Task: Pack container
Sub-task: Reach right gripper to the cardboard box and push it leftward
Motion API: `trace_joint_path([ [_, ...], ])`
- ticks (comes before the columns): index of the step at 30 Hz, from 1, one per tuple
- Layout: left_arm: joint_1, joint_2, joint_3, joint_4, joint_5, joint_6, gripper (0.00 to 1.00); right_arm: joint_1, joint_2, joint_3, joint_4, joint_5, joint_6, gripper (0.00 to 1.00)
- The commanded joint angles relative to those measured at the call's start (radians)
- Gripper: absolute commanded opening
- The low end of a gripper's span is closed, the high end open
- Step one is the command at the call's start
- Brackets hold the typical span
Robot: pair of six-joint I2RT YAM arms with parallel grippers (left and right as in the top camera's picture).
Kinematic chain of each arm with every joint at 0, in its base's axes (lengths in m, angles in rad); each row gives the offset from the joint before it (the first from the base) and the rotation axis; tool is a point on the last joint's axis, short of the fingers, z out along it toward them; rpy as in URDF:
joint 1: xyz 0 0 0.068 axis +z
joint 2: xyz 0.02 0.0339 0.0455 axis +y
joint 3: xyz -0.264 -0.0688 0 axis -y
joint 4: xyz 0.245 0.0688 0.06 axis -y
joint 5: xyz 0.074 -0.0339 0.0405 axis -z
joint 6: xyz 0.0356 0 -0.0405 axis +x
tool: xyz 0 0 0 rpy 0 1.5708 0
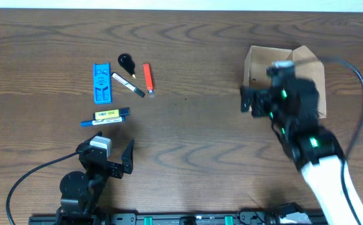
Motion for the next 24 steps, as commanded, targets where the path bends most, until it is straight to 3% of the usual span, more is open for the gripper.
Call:
trace_joint_path([
  [1, 0.008, -0.006, -0.023, -0.006, 0.007, 0.018, 0.95, -0.03, 0.164, 0.082, -0.006, 0.004, -0.037, 0.99],
  [11, 0.008, -0.006, -0.023, -0.006, 0.007, 0.018, 0.95, -0.085, 0.544, 0.201, 0.054, -0.092, 0.035, 0.99],
  [14, 0.008, -0.006, -0.023, -0.006, 0.007, 0.018, 0.95, -0.085, 0.614, 0.204, 0.107, -0.114, 0.035, 0.95],
  [18, 0.008, -0.006, -0.023, -0.006, 0.007, 0.018, 0.95, -0.085, 0.68, 0.204, 0.146, -0.113, 0.035, 0.74],
  [19, 0.008, -0.006, -0.023, -0.006, 0.007, 0.018, 0.95, -0.085, 0.69, 0.204, 0.153, -0.114, 0.035, 0.65],
  [22, 0.008, -0.006, -0.023, -0.006, 0.007, 0.018, 0.95, -0.085, 0.698, 0.204, 0.173, -0.113, 0.035, 0.01],
  [24, 0.008, -0.006, -0.023, -0.006, 0.007, 0.018, 0.95, -0.084, 0.688, 0.213, 0.175, -0.114, 0.034, 0.01],
])
